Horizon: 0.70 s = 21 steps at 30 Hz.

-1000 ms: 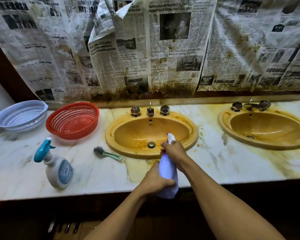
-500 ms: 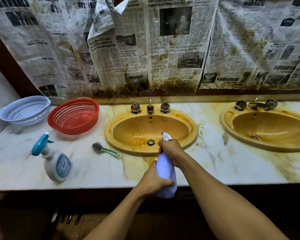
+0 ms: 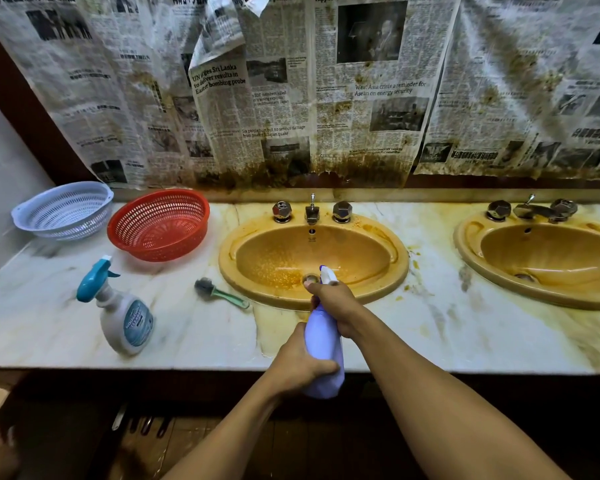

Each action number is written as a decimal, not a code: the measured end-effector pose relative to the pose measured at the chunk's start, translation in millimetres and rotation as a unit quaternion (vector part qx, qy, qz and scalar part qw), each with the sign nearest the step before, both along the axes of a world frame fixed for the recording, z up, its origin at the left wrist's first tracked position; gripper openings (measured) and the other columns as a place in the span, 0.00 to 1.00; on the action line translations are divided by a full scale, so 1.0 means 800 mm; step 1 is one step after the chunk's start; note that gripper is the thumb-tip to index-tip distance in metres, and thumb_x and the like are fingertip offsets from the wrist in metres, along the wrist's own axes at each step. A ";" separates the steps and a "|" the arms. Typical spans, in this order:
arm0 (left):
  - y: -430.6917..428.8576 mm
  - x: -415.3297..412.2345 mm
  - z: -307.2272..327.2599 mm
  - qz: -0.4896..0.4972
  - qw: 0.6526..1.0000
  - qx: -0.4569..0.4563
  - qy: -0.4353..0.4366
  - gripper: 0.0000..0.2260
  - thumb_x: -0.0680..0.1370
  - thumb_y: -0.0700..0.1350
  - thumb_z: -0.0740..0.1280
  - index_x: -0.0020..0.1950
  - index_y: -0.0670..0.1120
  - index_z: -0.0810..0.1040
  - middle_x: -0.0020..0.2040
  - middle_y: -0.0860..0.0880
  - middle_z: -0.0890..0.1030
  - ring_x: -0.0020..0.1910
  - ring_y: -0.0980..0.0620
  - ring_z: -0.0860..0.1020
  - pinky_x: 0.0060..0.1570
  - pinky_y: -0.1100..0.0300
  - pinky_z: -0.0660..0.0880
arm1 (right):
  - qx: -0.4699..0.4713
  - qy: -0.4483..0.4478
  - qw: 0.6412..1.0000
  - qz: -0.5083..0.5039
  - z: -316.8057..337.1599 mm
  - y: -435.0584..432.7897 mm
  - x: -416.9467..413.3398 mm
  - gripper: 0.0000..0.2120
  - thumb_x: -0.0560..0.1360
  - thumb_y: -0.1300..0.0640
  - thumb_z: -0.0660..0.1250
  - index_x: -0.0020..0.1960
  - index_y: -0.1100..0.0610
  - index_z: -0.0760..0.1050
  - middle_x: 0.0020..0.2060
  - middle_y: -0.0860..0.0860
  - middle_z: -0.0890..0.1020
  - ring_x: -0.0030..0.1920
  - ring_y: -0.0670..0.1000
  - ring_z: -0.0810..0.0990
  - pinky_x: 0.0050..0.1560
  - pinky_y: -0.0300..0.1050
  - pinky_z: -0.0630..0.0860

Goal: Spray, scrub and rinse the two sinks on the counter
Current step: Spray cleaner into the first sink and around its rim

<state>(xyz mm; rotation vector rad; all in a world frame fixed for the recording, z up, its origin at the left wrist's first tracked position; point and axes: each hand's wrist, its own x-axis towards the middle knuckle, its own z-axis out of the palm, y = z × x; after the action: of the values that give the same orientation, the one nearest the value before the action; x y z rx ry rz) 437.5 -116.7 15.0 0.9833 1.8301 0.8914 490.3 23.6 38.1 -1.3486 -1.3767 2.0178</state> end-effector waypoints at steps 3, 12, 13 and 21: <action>-0.005 -0.005 0.000 0.005 1.000 -0.006 -0.002 0.40 0.57 0.58 0.73 0.68 0.50 0.70 0.62 0.53 0.79 0.60 0.55 0.79 0.59 0.57 0.77 | 0.042 -0.054 0.997 -0.036 -0.006 -0.005 -0.012 0.19 0.77 0.52 0.71 0.65 0.58 0.76 0.36 0.52 0.76 0.37 0.53 0.73 0.43 0.49 0.71; -0.011 -0.019 -0.002 -0.019 0.999 0.021 -0.034 0.41 0.59 0.56 0.75 0.71 0.51 0.70 0.66 0.54 0.78 0.64 0.59 0.77 0.65 0.58 0.75 | -0.007 0.022 0.997 0.074 0.017 -0.016 0.003 0.25 0.76 0.48 0.76 0.68 0.47 0.70 0.57 0.52 0.79 0.52 0.54 0.81 0.51 0.48 0.80; -0.011 -0.019 -0.003 -0.026 0.999 0.027 -0.035 0.41 0.59 0.55 0.75 0.72 0.52 0.69 0.67 0.55 0.78 0.65 0.60 0.77 0.66 0.57 0.75 | -0.003 0.030 0.997 0.076 0.017 -0.017 0.006 0.25 0.78 0.54 0.74 0.72 0.50 0.69 0.58 0.52 0.78 0.52 0.56 0.82 0.52 0.51 0.81; -0.004 -0.003 -0.005 -0.025 0.999 0.019 -0.026 0.44 0.57 0.58 0.74 0.73 0.51 0.69 0.66 0.53 0.78 0.64 0.55 0.78 0.67 0.53 0.75 | 0.126 -0.152 0.977 -0.074 0.007 -0.018 0.001 0.11 0.69 0.54 0.62 0.48 0.58 0.76 0.43 0.59 0.85 0.40 0.63 0.87 0.47 0.59 0.85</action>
<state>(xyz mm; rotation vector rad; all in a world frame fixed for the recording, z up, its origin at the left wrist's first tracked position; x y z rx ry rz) 435.0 -120.0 10.6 1.0164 1.7425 0.9168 490.8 9.2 43.9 -1.6344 -1.5469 1.5282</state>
